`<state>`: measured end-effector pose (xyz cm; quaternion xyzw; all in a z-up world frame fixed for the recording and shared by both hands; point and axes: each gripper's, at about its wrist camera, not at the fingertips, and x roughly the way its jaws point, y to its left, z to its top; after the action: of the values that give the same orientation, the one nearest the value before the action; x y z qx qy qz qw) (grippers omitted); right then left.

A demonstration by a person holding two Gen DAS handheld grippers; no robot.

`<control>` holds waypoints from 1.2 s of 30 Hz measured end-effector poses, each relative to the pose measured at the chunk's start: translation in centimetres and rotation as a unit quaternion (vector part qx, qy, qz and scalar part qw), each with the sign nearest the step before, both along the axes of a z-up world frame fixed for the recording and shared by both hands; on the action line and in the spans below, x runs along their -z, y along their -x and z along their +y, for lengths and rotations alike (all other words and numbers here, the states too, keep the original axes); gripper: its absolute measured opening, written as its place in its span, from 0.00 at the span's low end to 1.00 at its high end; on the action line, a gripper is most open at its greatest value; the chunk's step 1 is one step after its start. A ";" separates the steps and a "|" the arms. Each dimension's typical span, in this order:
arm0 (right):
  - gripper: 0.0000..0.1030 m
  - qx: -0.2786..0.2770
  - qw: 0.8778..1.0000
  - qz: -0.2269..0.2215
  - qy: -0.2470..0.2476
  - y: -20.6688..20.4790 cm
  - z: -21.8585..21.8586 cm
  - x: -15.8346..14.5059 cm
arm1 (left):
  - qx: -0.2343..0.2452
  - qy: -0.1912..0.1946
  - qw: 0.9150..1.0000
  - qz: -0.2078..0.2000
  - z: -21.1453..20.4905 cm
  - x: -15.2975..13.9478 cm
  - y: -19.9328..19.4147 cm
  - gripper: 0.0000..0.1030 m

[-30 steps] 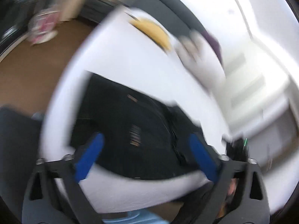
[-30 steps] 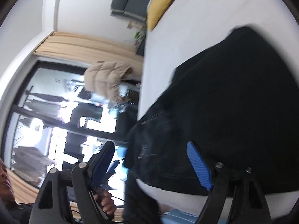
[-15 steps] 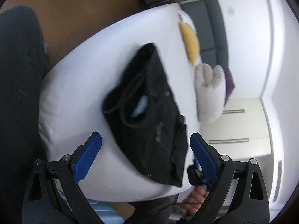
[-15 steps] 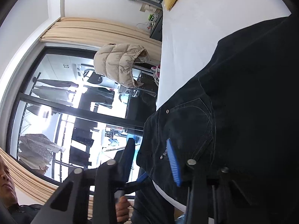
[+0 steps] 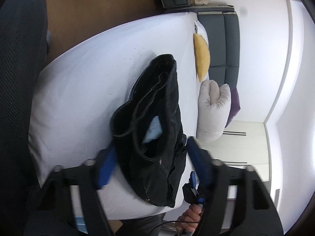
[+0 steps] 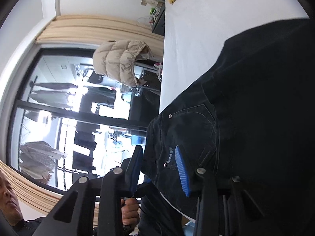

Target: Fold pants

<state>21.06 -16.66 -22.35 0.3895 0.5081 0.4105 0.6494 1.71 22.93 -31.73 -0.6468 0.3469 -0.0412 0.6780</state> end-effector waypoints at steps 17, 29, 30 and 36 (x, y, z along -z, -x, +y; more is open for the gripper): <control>0.00 -0.063 0.977 0.089 0.183 -4.0 2.6 6.3 | 0.074 -0.180 0.979 -0.050 -3.3 -8.1 -3.1 0.16; 0.18 -0.043 0.989 0.062 0.130 -2.6 0.2 6.5 | 0.204 -0.343 0.906 -0.141 -15.2 -17.7 -9.7 0.15; 0.30 -0.038 0.991 0.053 0.121 -2.6 -0.2 5.9 | 0.222 -0.359 0.894 -0.151 -17.0 -18.2 -10.2 0.15; 0.81 -0.016 0.999 0.005 0.041 -3.0 -4.3 0.4 | 0.302 -0.401 0.846 -0.178 -26.1 -18.8 -12.9 0.15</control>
<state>24.11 -20.94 -22.71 0.3560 0.5338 0.3981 0.6556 14.61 -3.14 -12.97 -0.1633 0.3850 -0.2159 0.8823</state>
